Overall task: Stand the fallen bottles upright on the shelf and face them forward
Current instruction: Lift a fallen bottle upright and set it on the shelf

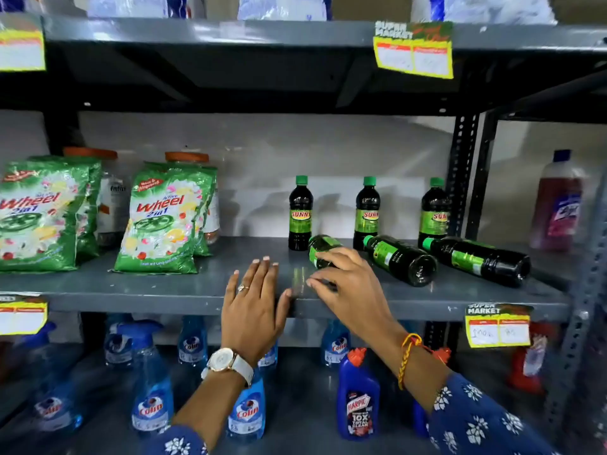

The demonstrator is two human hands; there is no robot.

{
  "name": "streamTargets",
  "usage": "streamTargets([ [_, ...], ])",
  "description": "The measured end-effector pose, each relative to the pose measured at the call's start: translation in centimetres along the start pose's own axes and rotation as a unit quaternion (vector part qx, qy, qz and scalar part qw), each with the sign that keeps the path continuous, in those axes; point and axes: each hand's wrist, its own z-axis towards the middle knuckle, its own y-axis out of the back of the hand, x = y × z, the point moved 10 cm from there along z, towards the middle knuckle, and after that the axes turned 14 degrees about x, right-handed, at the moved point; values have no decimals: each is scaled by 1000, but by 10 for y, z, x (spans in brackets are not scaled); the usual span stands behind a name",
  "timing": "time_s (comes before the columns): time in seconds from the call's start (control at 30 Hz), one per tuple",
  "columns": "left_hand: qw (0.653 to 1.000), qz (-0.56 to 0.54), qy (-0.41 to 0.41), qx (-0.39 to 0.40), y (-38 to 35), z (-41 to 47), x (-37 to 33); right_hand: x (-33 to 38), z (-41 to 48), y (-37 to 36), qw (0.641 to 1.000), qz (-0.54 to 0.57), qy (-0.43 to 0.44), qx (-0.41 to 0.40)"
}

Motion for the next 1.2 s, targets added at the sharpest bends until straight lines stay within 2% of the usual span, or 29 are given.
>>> streamTargets([
  [0.13,999,21,-15,-29,-13,-8,8,-10,9,-15,998,-20,-63,19],
  [0.23,998,21,-25,-58,-14,-6,10,-14,33,-11,989,-96,-111,27],
  [0.33,995,43,-34,-84,-15,-7,10,-30,58,-4,964,-157,-210,52],
  [0.4,994,40,-40,-91,-17,-7,10,-47,72,-7,942,-156,-280,101],
  [0.53,995,32,-30,-89,-20,-6,14,-71,80,-41,872,-165,-355,295],
  [0.6,995,33,-33,-85,-19,-6,13,-77,75,-50,860,-146,-381,306],
  [0.7,996,30,-37,-79,-19,-6,13,-94,69,-46,886,-68,-397,229],
  [0.8,996,26,-34,-76,-20,-6,14,-109,60,-44,911,173,-365,86],
  [0.87,997,30,-32,-70,-22,-5,14,-105,56,-49,884,366,-292,-17],
  [0.9,997,32,-33,-67,-23,-4,14,-101,56,-54,863,435,-253,-42],
  [1.0,997,28,-35,-67,-25,-4,14,-90,59,-69,832,520,-193,-25],
  [1.2,996,27,-31,-74,-24,-5,13,-84,64,-85,831,522,-184,58],
])
